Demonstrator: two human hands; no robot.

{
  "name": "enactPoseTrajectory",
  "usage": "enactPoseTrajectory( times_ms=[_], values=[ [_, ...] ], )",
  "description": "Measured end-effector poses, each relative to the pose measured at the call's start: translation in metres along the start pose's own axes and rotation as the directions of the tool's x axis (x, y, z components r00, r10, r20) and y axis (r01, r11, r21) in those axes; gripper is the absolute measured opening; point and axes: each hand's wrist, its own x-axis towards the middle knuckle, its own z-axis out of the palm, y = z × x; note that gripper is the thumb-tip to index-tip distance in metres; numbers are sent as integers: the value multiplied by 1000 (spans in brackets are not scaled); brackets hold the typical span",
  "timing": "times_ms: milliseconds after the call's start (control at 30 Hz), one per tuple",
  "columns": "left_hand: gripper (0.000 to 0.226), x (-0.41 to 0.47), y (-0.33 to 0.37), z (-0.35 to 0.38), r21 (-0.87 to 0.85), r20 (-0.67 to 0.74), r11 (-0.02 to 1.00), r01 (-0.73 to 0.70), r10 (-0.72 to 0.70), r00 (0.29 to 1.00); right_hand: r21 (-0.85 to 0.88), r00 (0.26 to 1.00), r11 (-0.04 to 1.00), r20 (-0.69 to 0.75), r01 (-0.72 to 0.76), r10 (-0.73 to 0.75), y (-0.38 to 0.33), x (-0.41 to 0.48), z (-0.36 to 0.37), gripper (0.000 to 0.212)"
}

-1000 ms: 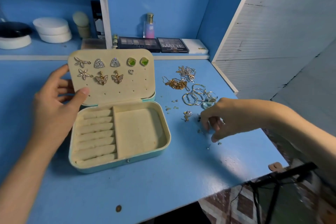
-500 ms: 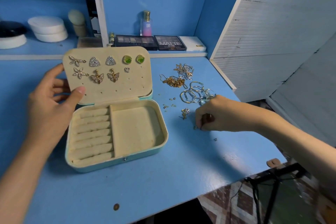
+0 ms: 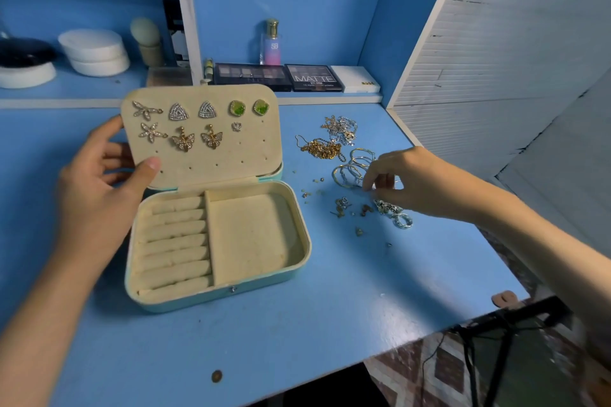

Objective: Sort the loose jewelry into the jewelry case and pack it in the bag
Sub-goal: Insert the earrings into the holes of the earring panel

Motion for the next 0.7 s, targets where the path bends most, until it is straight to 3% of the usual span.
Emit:
enactPoseTrajectory(
  times_ms=[500,700],
  values=[
    [61,-2,-2,3,-1,-47,1000,-3,3,999,52,1000,998,8,23,-23,-8,20,19,9],
    [63,-4,0,3,9,-63,1000,2,-1,998,175,992,984,-122,38,-16,-17,25,16,10]
  ],
)
